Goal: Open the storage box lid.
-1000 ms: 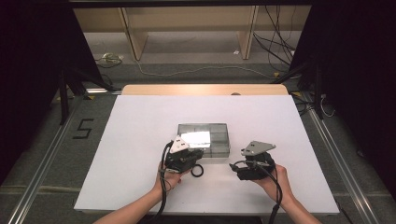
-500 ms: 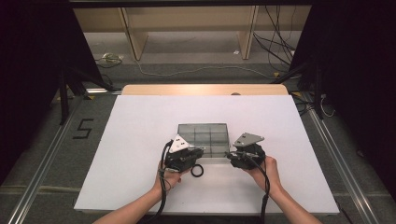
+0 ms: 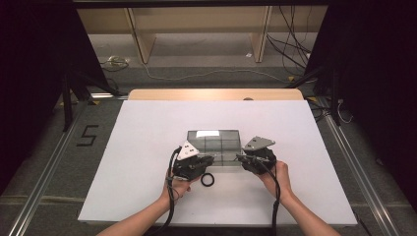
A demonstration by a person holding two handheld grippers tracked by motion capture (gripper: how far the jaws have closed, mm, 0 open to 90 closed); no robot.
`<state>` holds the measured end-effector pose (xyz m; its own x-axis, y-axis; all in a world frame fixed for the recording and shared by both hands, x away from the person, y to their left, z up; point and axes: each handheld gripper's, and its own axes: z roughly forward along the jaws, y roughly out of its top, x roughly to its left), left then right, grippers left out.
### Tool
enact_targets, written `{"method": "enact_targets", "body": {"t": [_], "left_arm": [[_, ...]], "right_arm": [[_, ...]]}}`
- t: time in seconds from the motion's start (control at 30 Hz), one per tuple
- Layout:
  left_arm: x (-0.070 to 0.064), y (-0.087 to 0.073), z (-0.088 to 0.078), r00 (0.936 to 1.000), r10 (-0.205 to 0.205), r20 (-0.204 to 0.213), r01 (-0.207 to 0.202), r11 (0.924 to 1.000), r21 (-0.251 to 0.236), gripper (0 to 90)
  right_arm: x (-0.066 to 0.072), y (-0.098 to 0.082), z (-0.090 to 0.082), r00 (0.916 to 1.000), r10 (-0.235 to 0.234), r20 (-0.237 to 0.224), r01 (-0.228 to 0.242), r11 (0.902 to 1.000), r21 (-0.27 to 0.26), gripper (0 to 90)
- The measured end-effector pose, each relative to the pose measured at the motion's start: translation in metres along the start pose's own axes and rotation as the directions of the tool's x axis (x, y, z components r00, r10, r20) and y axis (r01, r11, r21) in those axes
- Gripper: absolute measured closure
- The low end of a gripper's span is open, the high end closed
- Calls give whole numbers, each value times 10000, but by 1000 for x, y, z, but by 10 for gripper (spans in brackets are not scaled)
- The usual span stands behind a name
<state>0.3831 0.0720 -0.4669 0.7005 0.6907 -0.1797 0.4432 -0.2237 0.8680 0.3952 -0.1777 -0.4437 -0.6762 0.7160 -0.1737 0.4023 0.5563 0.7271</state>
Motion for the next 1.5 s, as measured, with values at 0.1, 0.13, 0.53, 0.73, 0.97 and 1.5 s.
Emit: {"method": "enact_targets", "body": {"t": [0.1,0.13,0.53,0.73,0.97,1.5], "left_arm": [[-2,2,-3,9998,177,104,-178,9998,120,749],[-3,2,-4,9995,301,119,-303,9993,218,717],[-10,6,-29,9914,1108,692,-1175,9879,1011,354],[-6,3,-44,9901,1351,378,-1388,9824,1254,252],[3,2,-57,9912,1301,-238,-1260,9835,1299,169],[29,7,-43,9744,1573,-1603,-1290,9763,1736,31]], "right_arm": [[0,0,1,10000,7,34,-7,10000,-26,662],[0,0,1,10000,14,37,-14,10000,-41,665],[2,0,0,9999,10,143,-9,10000,-78,686],[1,0,0,9999,72,83,-71,9999,-109,688],[1,1,0,9999,64,108,-64,9999,-78,693],[1,2,-1,9998,136,154,-134,9998,-141,711]]}}
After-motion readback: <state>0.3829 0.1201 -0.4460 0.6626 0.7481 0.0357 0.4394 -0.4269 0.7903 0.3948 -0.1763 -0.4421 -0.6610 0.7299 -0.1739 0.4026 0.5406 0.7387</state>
